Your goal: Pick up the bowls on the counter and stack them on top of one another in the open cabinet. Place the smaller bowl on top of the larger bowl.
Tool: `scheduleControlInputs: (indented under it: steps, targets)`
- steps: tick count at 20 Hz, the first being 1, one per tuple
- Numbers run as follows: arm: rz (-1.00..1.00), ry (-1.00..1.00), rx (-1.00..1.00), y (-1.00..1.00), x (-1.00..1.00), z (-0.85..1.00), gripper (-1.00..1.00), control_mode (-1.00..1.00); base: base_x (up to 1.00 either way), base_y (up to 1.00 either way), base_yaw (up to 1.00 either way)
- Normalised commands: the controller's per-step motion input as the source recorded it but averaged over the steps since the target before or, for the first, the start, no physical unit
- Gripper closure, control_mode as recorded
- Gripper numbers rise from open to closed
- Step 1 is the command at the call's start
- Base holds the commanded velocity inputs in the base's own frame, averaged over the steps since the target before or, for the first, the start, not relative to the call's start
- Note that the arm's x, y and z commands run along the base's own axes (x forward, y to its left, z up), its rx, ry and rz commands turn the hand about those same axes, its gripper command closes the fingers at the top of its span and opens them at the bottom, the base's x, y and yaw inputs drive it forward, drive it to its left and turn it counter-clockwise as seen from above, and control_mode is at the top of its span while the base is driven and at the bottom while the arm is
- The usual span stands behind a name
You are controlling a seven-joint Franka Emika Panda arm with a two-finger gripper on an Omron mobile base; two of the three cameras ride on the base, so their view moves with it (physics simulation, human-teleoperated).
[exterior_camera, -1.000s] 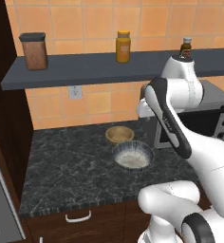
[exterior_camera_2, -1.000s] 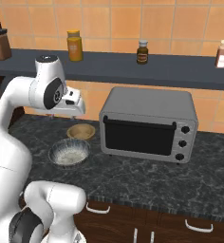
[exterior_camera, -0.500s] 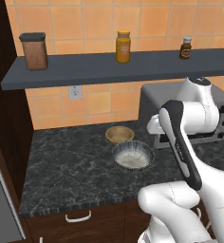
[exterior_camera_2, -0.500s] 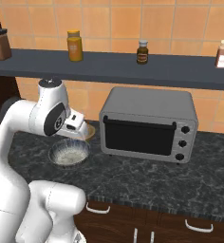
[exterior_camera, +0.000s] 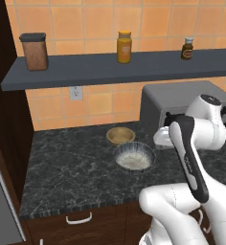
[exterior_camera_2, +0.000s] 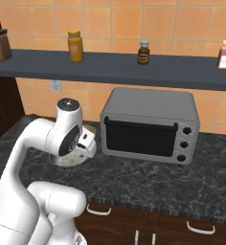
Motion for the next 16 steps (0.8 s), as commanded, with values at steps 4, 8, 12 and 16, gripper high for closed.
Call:
scheduleControlInputs:
  steps: [4, 8, 12, 16]
  targets:
    - [0.00, 0.07, 0.00, -0.01, 0.13, -0.25, -1.00, -1.00, 0.00, 0.00, 0.00]
    - [0.00, 0.05, 0.01, -0.11, 0.05, -0.14, -1.00, -1.00, 0.00, 0.00, 0.00]
    - [0.00, 0.01, 0.00, -0.06, 0.09, -0.15, -1.00, -1.00, 0.00, 0.00, 0.00]
    - [0.00, 0.06, 0.02, -0.05, 0.27, -0.21, -1.00, -1.00, 0.00, 0.00, 0.00]
